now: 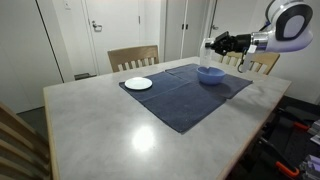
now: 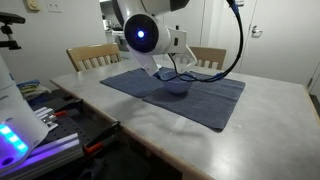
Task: Pour the contents of the tupperware into the blue bowl
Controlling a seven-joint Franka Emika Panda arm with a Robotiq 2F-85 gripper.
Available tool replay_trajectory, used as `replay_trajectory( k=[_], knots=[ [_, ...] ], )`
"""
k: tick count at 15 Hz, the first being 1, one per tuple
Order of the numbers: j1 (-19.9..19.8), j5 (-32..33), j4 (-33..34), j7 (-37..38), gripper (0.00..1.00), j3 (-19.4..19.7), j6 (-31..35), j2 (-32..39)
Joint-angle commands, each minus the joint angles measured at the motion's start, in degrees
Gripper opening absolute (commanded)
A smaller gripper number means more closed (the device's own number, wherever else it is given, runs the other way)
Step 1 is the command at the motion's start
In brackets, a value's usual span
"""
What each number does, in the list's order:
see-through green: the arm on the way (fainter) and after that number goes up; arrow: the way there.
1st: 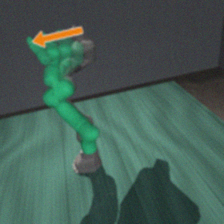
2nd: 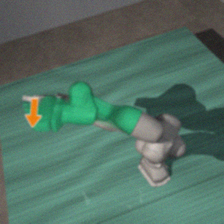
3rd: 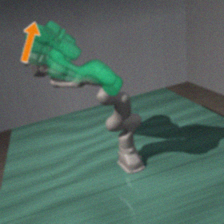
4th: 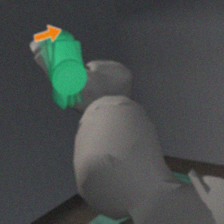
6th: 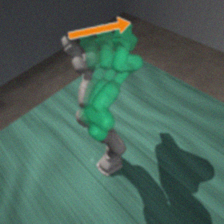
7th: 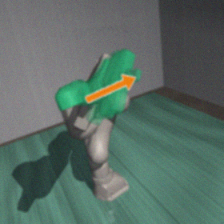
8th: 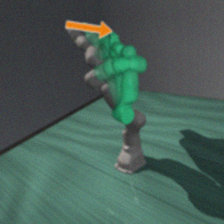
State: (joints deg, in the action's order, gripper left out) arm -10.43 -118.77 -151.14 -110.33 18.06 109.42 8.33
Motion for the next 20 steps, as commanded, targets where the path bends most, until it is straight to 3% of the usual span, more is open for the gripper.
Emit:
replay_trajectory(
  k=[1,9,15,20],
  knots=[
    [1.15,3.02,1.43,4.45,0.02,-2.15,8.87,-3.86],
    [4.19,13.59,6.03,16.89,0.02,-8.68,27.92,-7.80],
    [7.74,24.42,8.73,30.47,0.02,-13.79,37.13,-6.60],
    [12.31,27.75,10.49,39.14,0.02,-18.33,45.51,-4.53]
  ],
)
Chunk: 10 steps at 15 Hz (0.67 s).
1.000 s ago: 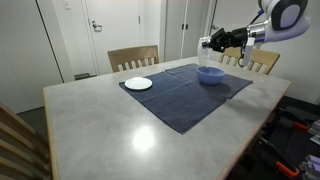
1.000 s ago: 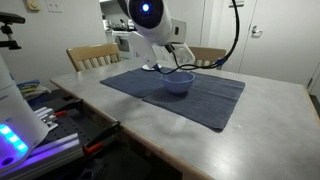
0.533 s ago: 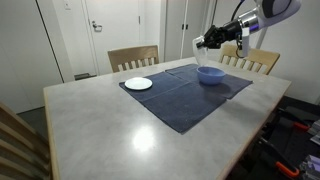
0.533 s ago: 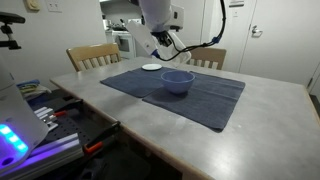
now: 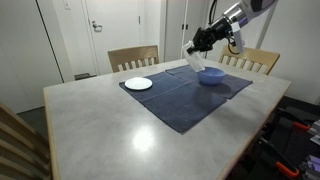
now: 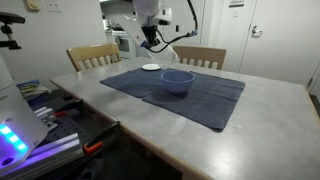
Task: Pour the contents of the tupperware into the blue bowl
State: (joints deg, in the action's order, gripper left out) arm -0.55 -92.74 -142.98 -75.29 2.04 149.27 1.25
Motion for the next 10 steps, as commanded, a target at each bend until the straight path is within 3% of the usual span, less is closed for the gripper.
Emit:
replay_trajectory(
  k=[1,5,10],
  knots=[
    [3.25,2.54,2.72,5.59,0.02,-3.07,7.24,2.99],
    [6.95,5.05,3.85,10.08,0.02,-5.86,13.74,5.48],
    [13.13,-2.10,7.51,8.40,0.02,-9.83,33.11,12.30]
  ],
)
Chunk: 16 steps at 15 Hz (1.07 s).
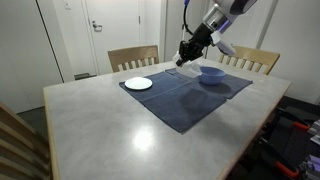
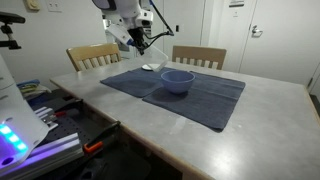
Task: Pour the contents of the tupperware into the blue bowl
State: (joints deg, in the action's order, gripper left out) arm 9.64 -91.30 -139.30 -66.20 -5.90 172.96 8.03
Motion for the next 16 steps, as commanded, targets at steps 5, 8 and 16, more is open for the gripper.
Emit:
replay_trajectory(
  k=[5,8,16],
  knots=[
    [6.92,-0.94,7.96,3.28,0.02,-3.80,10.81,14.70],
    [6.92,3.88,7.45,7.21,0.02,-3.20,7.49,17.69],
    [14.51,33.25,2.16,31.77,0.02,10.06,-0.03,17.09]
  ],
)
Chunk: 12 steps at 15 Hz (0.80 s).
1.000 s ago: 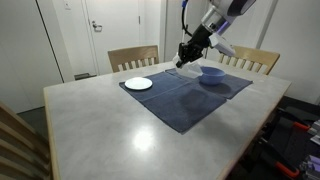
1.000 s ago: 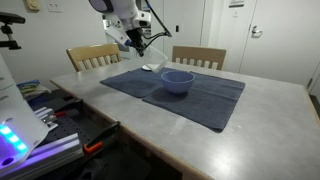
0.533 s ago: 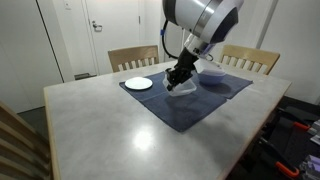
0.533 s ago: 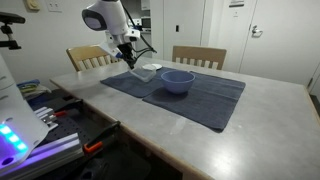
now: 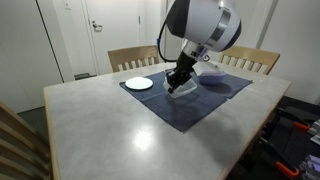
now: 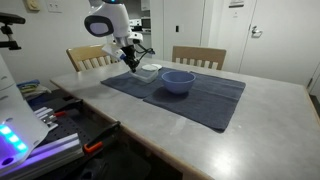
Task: Pour the contents of the tupperware into the blue bowl
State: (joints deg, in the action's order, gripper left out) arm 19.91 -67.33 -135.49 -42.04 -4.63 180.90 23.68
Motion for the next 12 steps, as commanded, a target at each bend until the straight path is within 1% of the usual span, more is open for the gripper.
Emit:
replay_trajectory(
  k=[1,2,3,5,6,7,8,10,12],
  knots=[
    [5.92,14.05,-1.03,10.96,0.02,12.12,-11.37,1.06],
    [7.89,19.53,-0.12,15.18,0.02,15.92,-14.97,0.66],
    [9.30,24.19,1.07,18.86,0.02,18.75,-18.34,0.25],
    [10.60,31.29,4.35,24.61,0.02,22.28,-24.99,-0.17],
    [2.50,38.96,5.31,30.33,0.22,15.01,-25.88,-1.09],
    [0.22,42.58,6.64,33.55,0.34,12.86,-27.98,-1.48],
    [-2.52,44.08,7.77,35.42,0.40,9.58,-29.21,-1.38],
    [-5.80,46.59,8.91,38.87,0.54,5.27,-29.92,-1.23],
    [-7.55,47.84,8.92,41.54,0.69,2.30,-28.45,-1.66]
  ],
)
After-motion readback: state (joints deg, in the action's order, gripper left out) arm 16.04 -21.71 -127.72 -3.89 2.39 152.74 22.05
